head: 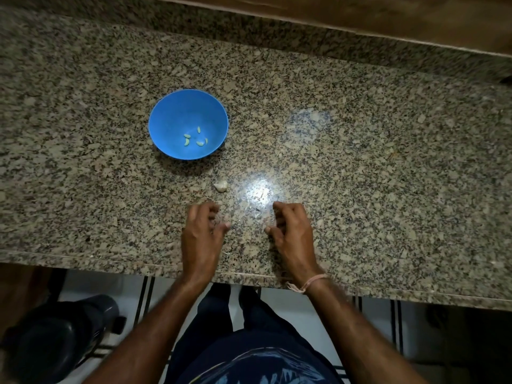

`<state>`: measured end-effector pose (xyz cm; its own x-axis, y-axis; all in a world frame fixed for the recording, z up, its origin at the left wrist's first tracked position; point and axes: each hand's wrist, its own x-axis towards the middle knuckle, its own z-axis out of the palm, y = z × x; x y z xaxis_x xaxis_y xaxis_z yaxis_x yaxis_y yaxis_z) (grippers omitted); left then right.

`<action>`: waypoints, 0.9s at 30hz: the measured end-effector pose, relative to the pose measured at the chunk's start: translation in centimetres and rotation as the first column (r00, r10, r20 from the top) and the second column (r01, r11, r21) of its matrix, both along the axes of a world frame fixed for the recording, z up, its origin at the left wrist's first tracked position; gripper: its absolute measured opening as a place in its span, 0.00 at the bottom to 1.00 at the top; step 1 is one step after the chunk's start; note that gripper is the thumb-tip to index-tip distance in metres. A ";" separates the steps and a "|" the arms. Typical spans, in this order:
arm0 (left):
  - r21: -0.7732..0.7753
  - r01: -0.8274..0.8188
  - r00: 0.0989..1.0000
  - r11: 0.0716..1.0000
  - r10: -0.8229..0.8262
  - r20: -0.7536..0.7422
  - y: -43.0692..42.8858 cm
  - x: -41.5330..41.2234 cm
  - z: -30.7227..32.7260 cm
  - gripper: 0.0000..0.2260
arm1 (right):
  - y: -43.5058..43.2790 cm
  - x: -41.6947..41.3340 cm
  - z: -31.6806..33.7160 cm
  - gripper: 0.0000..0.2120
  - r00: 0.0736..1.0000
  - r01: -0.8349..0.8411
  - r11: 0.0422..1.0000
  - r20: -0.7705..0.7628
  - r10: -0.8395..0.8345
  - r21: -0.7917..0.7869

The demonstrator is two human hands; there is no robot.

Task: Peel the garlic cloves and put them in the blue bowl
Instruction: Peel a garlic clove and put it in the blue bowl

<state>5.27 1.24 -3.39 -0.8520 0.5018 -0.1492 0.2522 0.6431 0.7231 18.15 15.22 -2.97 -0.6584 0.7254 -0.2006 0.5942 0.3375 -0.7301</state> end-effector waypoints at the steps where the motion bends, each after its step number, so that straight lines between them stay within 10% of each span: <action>1: -0.009 0.032 0.999 0.999 -0.032 -0.007 0.2 0.5 -0.3 0.16 | -0.3 -0.1 -0.1 0.27 1.000 -0.011 1.000 0.026 0.010 0.028; 11: -0.060 0.128 0.987 0.990 -0.133 -0.088 4.5 0.5 -0.4 0.26 | 0.4 -3.5 0.3 0.18 0.995 -0.007 0.999 -0.104 0.003 -0.036; 27: -0.149 0.138 0.971 0.979 -0.163 -0.173 6.5 0.1 -0.3 0.01 | 1.7 0.0 -0.1 0.19 0.988 0.006 0.996 -0.151 -0.020 -0.092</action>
<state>5.41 7.72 -3.66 -0.7870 0.6127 -0.0723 0.4741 0.6756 0.5647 18.12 16.88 -3.06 -0.6767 0.7177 -0.1642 0.4779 0.2585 -0.8395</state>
